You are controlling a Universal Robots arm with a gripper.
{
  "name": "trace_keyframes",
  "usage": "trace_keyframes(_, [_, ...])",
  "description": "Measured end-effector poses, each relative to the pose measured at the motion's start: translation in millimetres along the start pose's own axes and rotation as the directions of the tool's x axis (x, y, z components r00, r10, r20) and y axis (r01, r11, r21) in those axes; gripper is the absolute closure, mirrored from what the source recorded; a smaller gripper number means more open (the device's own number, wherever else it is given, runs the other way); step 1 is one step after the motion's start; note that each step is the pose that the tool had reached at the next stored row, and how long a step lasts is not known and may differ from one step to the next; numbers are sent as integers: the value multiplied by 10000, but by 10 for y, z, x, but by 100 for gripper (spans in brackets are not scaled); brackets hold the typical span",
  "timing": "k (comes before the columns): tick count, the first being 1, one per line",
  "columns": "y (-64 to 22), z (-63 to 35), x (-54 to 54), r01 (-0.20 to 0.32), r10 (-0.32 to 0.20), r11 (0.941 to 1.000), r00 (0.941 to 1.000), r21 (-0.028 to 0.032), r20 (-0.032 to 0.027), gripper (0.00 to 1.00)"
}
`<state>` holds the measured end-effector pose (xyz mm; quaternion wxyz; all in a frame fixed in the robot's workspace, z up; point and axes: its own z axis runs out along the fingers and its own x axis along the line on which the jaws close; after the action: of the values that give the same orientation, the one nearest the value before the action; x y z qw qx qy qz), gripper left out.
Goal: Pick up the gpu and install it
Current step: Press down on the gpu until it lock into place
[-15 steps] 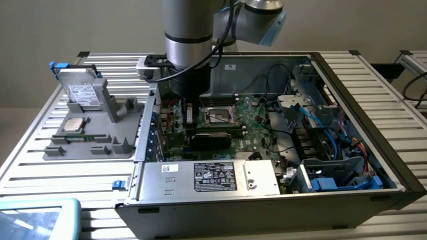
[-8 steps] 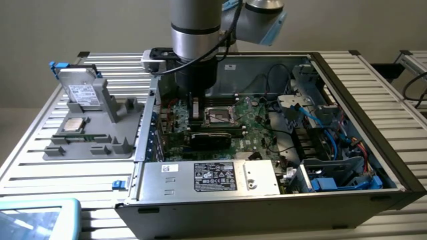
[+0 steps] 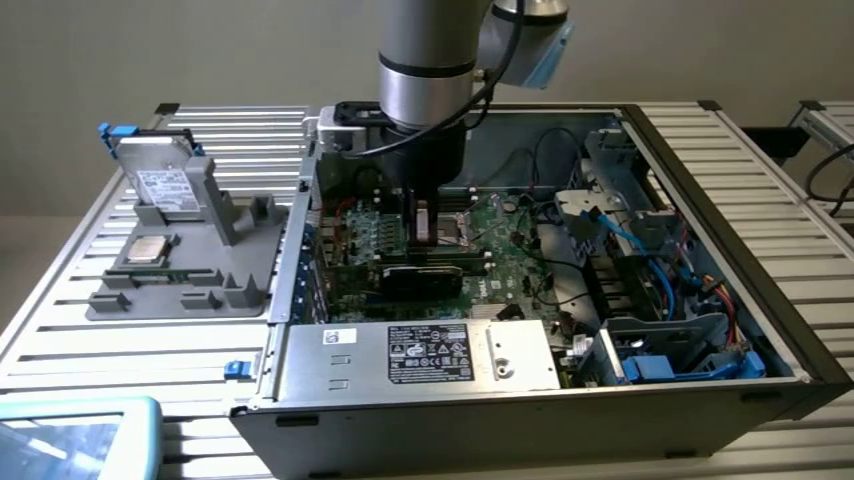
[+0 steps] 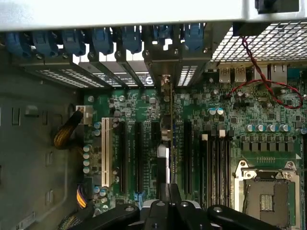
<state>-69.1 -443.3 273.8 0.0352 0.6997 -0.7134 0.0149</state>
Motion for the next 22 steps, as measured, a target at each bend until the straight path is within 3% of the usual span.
trace_keyframes(7, [-1,101,-6,3,-3,10000,10000,-6,0,89])
trace_keyframes(8, [5,77,-7,1,-1,10000,10000,-5,30,89])
trace_keyframes(11, [30,-59,5,1,-1,10000,10000,-10,19,89])
trace_keyframes(16, [127,-216,22,12,-12,10000,10000,-17,64,89])
trace_keyframes(22, [138,-217,22,29,-29,10000,10000,-16,63,89])
